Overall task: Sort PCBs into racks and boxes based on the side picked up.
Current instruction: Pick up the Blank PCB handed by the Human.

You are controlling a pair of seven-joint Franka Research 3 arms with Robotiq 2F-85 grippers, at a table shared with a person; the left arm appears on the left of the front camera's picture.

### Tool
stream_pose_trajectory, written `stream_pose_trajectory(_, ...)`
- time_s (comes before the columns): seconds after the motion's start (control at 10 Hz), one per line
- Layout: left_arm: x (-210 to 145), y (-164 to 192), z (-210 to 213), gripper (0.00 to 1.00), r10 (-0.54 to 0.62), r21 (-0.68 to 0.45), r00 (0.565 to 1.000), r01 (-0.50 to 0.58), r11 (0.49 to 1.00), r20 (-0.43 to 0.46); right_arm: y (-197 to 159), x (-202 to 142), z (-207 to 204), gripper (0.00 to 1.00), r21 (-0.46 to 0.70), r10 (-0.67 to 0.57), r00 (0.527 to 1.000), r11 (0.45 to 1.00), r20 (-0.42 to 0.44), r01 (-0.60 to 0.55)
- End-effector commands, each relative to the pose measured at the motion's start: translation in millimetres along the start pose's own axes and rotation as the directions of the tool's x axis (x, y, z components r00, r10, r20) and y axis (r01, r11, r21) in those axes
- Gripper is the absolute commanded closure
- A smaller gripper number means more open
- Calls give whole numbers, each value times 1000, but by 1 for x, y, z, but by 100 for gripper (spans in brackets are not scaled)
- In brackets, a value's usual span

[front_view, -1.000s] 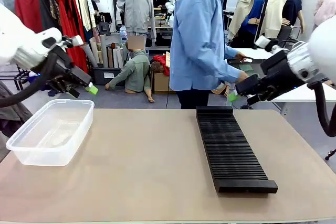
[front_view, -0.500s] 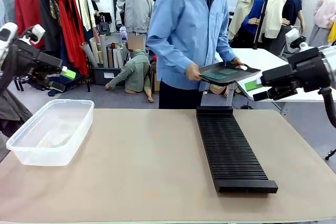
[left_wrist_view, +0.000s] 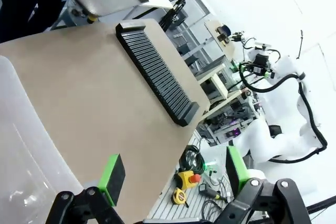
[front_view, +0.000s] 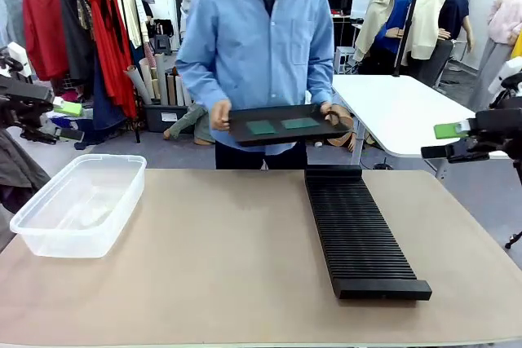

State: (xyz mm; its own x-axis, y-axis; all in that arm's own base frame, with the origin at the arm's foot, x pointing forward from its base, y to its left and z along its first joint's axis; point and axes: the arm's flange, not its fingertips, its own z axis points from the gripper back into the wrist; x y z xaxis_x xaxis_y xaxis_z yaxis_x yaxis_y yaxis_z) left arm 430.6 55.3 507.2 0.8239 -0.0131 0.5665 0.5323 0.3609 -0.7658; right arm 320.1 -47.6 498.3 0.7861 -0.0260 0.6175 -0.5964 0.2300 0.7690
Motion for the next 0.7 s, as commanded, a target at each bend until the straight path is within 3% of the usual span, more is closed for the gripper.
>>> stream_pose_trajectory(0.0,7,9,-3,0,-27,-28,1000,27,999,9,-14,8,3,0,61,-22,1000,998,-5,23)
stream_pose_trajectory(0.4,-2,26,7,0,-3,-31,999,4,1000,48,-19,0,14,0,138,-65,998,988,5,63)
stream_pose_trajectory(0.5,-5,29,7,0,-45,-10,998,46,999,51,-18,-1,14,0,141,-81,997,987,13,79)
stream_pose_trajectory(0.6,-9,29,8,0,-160,48,985,157,986,62,-15,-3,12,0,127,-61,998,990,22,58)
